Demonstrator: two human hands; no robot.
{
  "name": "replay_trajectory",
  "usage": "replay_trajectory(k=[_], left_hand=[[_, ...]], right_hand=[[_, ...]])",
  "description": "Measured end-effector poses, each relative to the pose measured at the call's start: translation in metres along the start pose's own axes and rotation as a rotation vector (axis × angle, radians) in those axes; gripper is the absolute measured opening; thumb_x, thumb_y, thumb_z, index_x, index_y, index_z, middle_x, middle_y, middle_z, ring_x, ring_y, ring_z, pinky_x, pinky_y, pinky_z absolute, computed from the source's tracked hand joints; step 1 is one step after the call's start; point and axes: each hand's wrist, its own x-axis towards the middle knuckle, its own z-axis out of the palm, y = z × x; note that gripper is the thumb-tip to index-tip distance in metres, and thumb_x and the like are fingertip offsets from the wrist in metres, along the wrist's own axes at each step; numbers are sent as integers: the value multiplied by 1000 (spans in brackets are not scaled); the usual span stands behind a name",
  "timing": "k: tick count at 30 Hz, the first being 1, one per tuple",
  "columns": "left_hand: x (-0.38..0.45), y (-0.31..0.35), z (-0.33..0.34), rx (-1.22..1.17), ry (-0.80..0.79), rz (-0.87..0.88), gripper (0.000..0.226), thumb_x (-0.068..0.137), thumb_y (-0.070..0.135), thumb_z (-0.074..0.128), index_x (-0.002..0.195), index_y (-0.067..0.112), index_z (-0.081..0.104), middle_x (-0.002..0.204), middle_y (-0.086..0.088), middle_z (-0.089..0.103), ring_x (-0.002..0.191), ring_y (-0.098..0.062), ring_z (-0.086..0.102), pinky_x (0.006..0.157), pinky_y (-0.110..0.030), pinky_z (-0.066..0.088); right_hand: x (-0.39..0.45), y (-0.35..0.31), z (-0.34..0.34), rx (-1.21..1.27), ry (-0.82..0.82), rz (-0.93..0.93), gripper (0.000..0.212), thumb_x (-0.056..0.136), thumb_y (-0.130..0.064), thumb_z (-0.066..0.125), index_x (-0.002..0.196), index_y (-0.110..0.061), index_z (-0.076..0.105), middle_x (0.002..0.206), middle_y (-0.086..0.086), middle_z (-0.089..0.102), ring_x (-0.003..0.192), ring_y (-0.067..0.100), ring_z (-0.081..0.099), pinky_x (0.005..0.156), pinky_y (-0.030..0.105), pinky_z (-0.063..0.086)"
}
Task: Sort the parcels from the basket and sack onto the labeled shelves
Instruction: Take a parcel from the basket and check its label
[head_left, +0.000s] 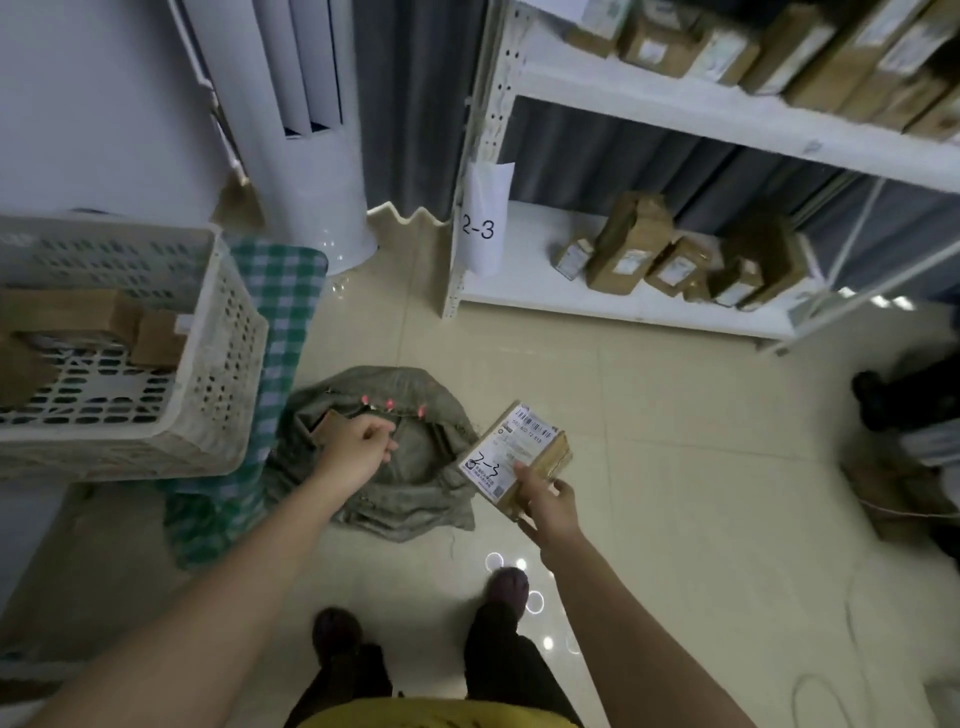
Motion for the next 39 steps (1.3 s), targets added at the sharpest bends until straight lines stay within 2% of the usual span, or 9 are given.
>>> replay_trajectory(k=[7,12,14,17,21,26,33,37,39], left_hand=[[31,62,130,-15,-22,21,22,100,8,41,109,7,60,82,-2,63,66,-10,56,57,-16,44],[47,93,237,-63,-19,-12,19,100,6,40,106,9,58,76,-1,60,61,-10,53,46,-9,40],[51,105,272,-78,-48,-41,18,100,4,40,104,8,57,79,-6,60,60,-11,51,41,-7,37],[60,127,307,-88,-59,-57,17,98,-1,41,97,5,57,80,-13,59,61,-13,52,48,-8,42],[93,163,332,-83,-43,-37,18,98,-1,42,97,1,60,78,-10,60,63,-14,54,57,-14,46],[162,219,362,-92,-9,-12,21,97,1,40,101,5,60,76,-2,62,62,-12,55,66,-23,45],[243,306,417,-124,-30,-43,17,98,5,41,95,13,56,81,-5,62,61,-11,53,51,-18,38],[271,341,443,-183,-11,-40,21,96,-1,41,88,11,57,78,-6,61,70,-17,56,71,-28,50],[281,351,453,-215,-5,-55,25,95,-4,40,85,11,58,76,-4,60,72,-19,56,71,-30,47]], right_hand=[[70,-58,-102,-23,-39,-50,80,86,-34,73,147,-12,25,130,11,56,109,26,62,70,29,52],[121,-109,-179,-116,-59,-117,78,84,-33,76,143,-13,29,120,8,58,102,23,62,88,37,52],[139,-132,-207,-145,-56,-114,79,85,-34,75,144,-12,28,120,8,57,102,24,61,83,35,52],[165,-166,-237,-167,-28,-101,82,83,-34,76,146,-8,28,129,11,56,104,24,62,70,30,52],[201,-217,-245,-191,-64,-118,84,84,-33,76,147,-9,25,131,12,55,102,24,61,73,31,52],[252,-284,-240,-245,-132,-130,90,83,-36,76,149,-11,21,134,13,55,110,26,62,60,25,48],[329,-369,-252,-384,-140,-135,94,81,-36,77,151,-10,20,138,12,51,103,23,58,60,26,46],[372,-412,-263,-442,-175,-128,88,82,-36,77,147,-9,25,137,11,51,103,22,56,65,29,47],[392,-431,-262,-495,-191,-133,85,81,-36,78,146,-9,29,135,11,53,102,22,57,61,27,47]])
